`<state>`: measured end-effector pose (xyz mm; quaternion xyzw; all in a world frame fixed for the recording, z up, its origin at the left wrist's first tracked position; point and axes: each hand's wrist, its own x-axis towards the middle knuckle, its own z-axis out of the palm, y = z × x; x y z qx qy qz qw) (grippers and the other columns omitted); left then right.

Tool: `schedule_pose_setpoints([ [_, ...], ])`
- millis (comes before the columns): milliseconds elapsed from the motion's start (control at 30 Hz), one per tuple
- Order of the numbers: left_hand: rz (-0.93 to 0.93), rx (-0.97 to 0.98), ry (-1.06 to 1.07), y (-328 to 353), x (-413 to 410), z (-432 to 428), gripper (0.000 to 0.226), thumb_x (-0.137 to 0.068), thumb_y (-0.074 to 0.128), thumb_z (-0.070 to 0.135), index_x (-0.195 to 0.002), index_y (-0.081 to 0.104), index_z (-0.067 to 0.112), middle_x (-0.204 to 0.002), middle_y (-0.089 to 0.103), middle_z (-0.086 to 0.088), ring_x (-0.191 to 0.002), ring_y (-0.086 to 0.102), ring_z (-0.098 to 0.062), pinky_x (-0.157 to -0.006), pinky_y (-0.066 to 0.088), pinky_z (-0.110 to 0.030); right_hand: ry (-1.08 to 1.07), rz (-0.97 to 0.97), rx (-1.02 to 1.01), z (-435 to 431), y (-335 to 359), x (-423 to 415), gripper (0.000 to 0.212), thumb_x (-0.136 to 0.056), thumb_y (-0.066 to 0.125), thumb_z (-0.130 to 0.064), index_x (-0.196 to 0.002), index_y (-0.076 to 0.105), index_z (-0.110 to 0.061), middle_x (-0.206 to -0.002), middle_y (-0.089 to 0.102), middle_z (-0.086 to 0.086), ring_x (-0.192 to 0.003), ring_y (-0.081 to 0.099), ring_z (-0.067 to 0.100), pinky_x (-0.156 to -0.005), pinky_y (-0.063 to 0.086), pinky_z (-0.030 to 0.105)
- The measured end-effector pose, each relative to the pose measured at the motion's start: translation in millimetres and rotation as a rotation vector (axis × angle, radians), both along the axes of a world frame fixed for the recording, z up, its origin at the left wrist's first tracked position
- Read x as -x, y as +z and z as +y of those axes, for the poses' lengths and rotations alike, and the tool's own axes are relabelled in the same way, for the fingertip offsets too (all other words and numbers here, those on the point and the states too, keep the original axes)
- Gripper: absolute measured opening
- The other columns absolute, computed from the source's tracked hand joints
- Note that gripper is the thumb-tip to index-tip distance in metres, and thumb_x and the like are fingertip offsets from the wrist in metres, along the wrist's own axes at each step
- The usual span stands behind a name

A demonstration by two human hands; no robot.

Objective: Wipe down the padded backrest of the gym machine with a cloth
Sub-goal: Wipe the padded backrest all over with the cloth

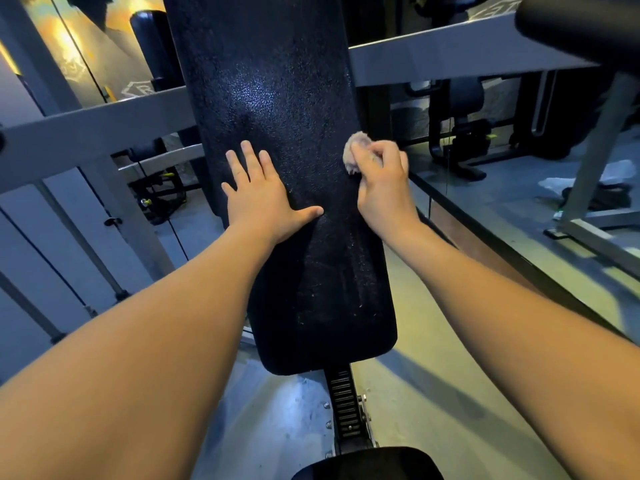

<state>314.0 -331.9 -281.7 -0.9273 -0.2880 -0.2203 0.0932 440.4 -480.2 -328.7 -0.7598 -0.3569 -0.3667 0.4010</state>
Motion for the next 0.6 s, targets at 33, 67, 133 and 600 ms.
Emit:
schedule_pose_setpoints([
  [33,-0.002,-0.001,0.001,0,0,0,0.146,-0.063,0.052,0.096,-0.159,-0.007,0.004,-0.165,-0.023,-0.017,-0.151,-0.019,-0.043,-0.119,0.019,-0.065,-0.006,0.008,-0.005,5,7,-1,0.052,-0.087,0.05,0.012,-0.133,0.063,-0.008,-0.123,0.052,0.02,-0.108,0.045,0.039,-0.086,0.037,0.03],
  [67,-0.001,0.0,0.001,0,0,0,0.146,-0.063,0.052,0.096,-0.159,-0.007,0.004,-0.165,-0.023,-0.017,-0.151,-0.019,-0.043,-0.119,0.019,-0.065,-0.006,-0.008,-0.002,9,6,1,0.049,-0.088,0.051,0.01,-0.132,0.064,-0.007,-0.121,0.053,0.018,-0.106,0.045,0.038,-0.086,0.036,0.029],
  [133,-0.002,0.006,-0.005,0,1,0,0.146,-0.063,0.053,0.095,-0.159,-0.007,0.004,-0.165,-0.023,-0.017,-0.151,-0.019,-0.043,-0.119,0.018,-0.065,0.027,-0.085,0.056,8,-14,11,0.043,-0.085,0.054,0.01,-0.123,0.066,-0.007,-0.115,0.054,0.017,-0.103,0.045,0.035,-0.085,0.042,0.032],
  [600,0.004,-0.004,-0.075,2,12,15,0.138,-0.063,0.058,0.088,-0.161,-0.005,0.014,-0.167,-0.023,-0.009,-0.154,-0.019,-0.032,-0.12,0.024,-0.058,0.033,-0.165,0.085,28,4,10,0.053,-0.083,0.053,0.009,-0.133,0.063,-0.007,-0.115,0.055,0.018,-0.103,0.048,0.037,-0.083,0.047,0.037],
])
